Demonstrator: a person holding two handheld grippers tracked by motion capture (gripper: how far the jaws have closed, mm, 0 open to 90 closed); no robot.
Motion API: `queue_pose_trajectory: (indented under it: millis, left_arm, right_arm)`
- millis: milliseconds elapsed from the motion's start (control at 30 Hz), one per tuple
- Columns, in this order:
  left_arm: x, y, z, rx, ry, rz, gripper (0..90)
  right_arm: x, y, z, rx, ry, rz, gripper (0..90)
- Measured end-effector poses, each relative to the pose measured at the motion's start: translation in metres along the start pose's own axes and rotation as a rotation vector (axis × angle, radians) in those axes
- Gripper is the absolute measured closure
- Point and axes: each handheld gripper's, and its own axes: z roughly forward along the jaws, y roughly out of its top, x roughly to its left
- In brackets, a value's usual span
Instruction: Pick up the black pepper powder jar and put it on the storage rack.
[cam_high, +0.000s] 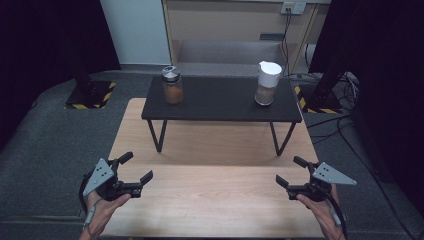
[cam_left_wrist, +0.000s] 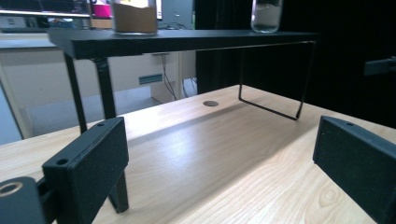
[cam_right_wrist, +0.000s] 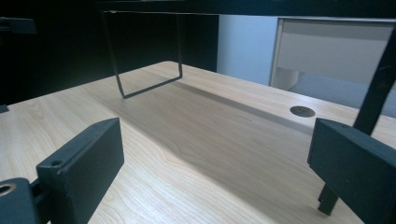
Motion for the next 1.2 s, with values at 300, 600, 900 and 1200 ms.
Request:
queue_pose_trajectory:
  millis: [300,600,900,1200]
  left_arm:
    - [-0.0012,0.0009,0.0017,0.005,-0.007,0.012,2.1]
    - [-0.0011,-0.0005,0.0003,-0.004,0.008,0.002,2.1]
    - [-0.0006,-0.0014,-0.0003,-0.009,0.012,-0.004,2.1]
    - [-0.0014,-0.0012,-0.001,-0.009,0.015,-0.003,2.1]
  right_arm:
    - [0.0006,-0.0005,0.0027,0.006,0.017,0.005,3.7]
    - [0.0011,-0.002,0.0007,-0.005,-0.005,0.016,3.6]
    - [0.0011,-0.0025,0.0008,-0.004,-0.009,0.021,3.7]
    - [0.0007,-0.0033,0.0008,-0.008,-0.017,0.024,3.6]
